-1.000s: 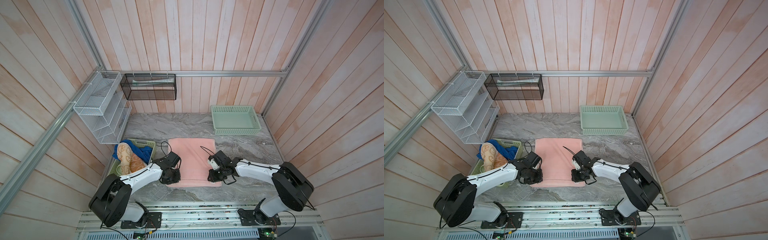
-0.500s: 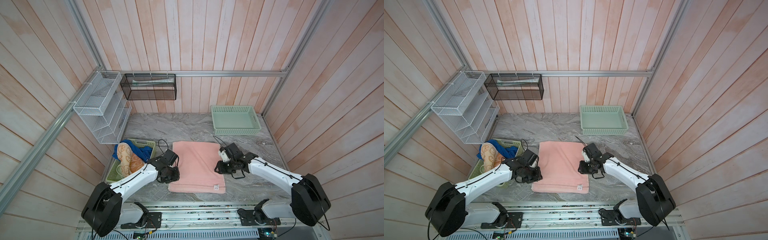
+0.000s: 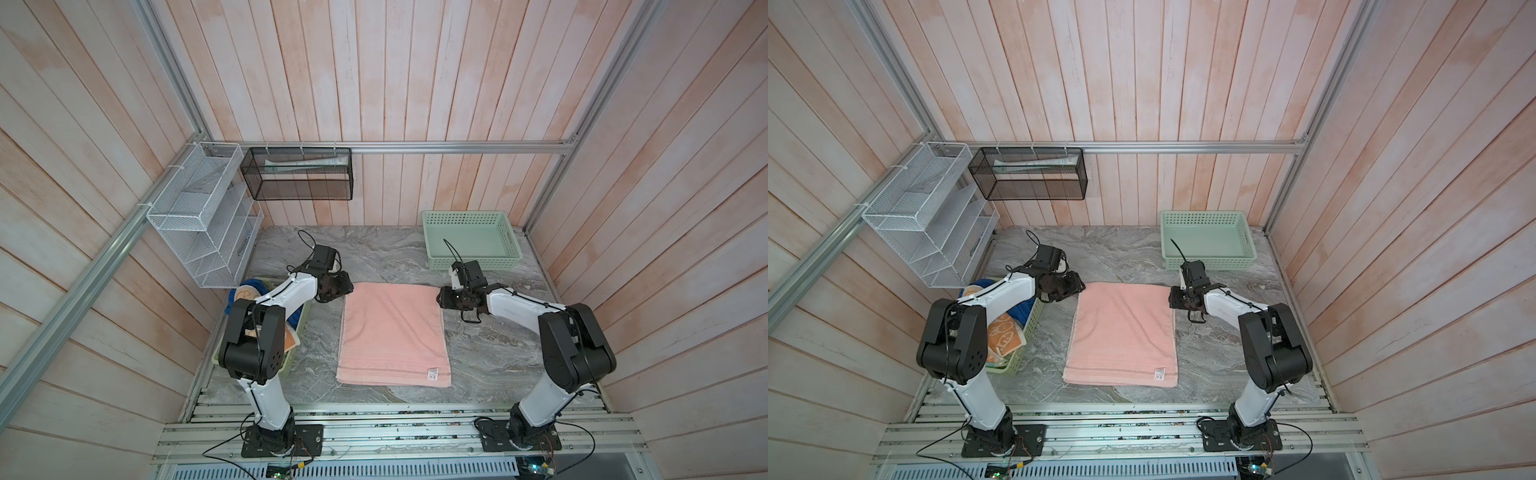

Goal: Fold and stack the towels

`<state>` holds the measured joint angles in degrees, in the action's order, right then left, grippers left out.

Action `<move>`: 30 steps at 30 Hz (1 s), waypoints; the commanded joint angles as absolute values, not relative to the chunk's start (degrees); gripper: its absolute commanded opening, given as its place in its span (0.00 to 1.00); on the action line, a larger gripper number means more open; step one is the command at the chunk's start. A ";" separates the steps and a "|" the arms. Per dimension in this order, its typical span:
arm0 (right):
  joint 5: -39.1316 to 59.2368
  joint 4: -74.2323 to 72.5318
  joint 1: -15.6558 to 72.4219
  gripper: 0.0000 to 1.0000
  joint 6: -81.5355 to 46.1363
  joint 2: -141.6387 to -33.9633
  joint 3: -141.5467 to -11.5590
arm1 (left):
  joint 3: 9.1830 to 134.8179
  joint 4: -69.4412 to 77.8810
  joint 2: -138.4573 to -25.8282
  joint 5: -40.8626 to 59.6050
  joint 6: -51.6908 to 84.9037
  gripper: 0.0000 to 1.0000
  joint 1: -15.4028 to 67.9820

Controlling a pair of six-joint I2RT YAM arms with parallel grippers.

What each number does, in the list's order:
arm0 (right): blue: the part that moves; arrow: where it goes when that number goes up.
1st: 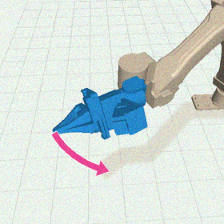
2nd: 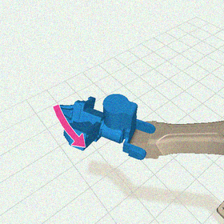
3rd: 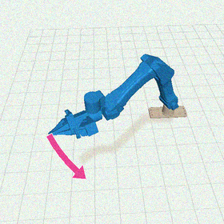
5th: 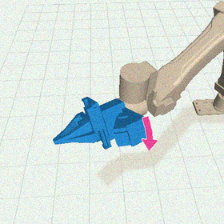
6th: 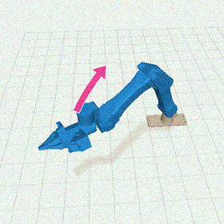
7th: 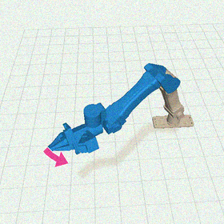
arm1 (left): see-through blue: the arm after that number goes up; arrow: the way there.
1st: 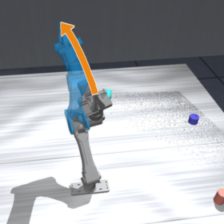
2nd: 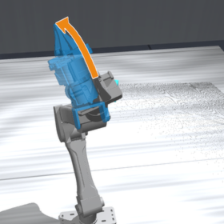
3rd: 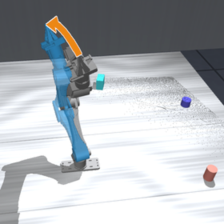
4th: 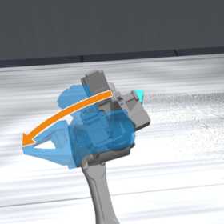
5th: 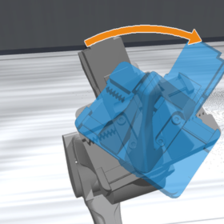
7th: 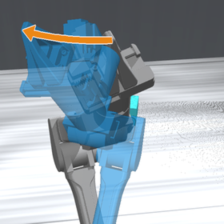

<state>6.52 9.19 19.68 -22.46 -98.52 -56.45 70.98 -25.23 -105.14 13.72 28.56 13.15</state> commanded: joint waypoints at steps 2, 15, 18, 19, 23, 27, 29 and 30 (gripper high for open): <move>7.28 6.17 18.59 0.50 -22.66 -102.43 -59.35 | 74.28 -22.47 -110.19 17.86 25.71 0.53 11.50; 10.42 6.01 18.07 0.44 -21.65 -111.12 -65.71 | 78.70 -19.48 -118.47 27.07 25.26 0.30 10.11; 10.71 5.92 17.85 0.42 -20.99 -112.16 -66.72 | 79.87 -20.04 -119.41 26.94 23.71 0.22 10.04; 11.58 5.99 17.66 0.42 -20.76 -112.74 -67.20 | 80.19 -20.00 -119.57 27.07 23.12 0.18 10.03; 13.22 6.72 17.27 0.24 -19.15 -114.00 -68.92 | 80.55 -19.30 -119.26 27.40 21.51 0.00 9.62; 13.64 6.09 17.25 0.03 -16.85 -111.89 -68.99 | 80.26 -18.51 -117.18 27.69 18.70 0.00 9.42; 14.84 6.11 17.22 0.00 -14.84 -110.53 -69.21 | 79.91 -18.92 -115.64 26.84 17.36 0.00 9.34; 14.94 6.09 17.23 0.00 -14.25 -109.82 -69.12 | 80.04 -19.21 -114.89 26.81 17.04 0.00 9.29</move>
